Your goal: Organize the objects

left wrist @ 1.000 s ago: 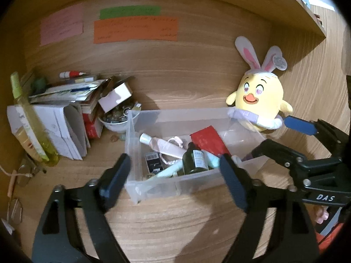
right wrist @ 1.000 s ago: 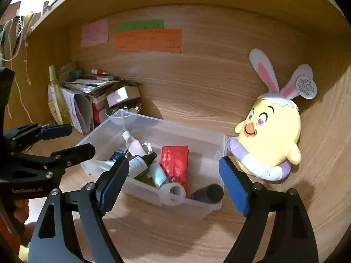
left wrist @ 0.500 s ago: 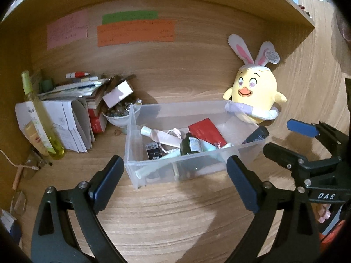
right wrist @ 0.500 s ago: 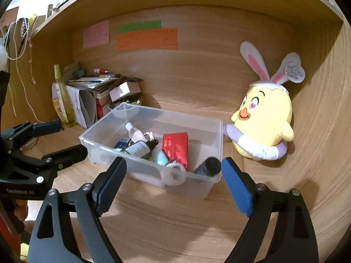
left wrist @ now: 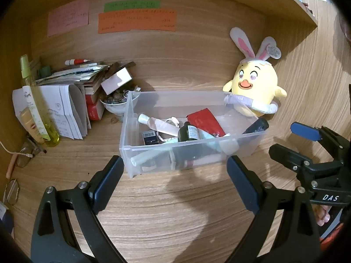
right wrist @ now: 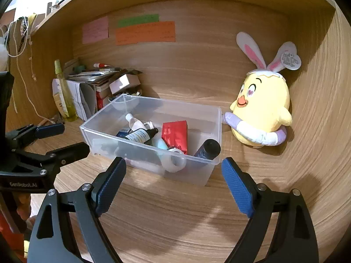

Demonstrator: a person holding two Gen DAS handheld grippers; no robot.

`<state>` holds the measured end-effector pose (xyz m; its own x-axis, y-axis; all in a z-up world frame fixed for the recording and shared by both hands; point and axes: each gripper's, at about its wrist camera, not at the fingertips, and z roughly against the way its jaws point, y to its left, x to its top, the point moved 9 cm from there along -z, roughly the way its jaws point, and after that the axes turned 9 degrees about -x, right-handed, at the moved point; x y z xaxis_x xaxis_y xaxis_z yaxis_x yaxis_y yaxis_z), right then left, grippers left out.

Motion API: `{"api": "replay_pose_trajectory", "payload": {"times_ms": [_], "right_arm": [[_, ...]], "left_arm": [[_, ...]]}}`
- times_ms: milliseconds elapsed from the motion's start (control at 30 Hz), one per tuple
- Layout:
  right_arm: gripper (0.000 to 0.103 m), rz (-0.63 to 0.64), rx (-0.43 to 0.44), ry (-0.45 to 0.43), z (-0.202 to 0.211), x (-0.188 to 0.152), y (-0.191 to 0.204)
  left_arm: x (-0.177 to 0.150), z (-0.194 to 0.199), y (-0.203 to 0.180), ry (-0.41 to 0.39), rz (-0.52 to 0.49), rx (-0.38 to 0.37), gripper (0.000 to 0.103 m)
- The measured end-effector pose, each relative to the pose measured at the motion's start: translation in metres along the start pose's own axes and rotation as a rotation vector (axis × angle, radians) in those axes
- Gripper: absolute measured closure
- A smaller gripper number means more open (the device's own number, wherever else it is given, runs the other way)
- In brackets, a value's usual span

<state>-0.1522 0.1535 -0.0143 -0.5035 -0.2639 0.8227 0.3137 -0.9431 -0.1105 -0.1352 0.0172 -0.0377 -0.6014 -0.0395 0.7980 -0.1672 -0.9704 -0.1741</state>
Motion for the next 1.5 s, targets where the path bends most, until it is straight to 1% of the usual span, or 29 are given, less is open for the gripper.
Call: {"api": "replay_pose_trajectory", "payload": {"times_ms": [267,1500], "right_arm": [[0.016,0.002,0.000,0.011,-0.0039,-0.0010,0.0000],[0.015,0.001,0.010,0.020,-0.0085,-0.0016,0.0037]], "left_arm": [[-0.0013,-0.0042,-0.0004,0.009,0.011,-0.012,0.007],[0.0001,-0.0055,0.0017,0.010,0.012,-0.010,0.007]]}}
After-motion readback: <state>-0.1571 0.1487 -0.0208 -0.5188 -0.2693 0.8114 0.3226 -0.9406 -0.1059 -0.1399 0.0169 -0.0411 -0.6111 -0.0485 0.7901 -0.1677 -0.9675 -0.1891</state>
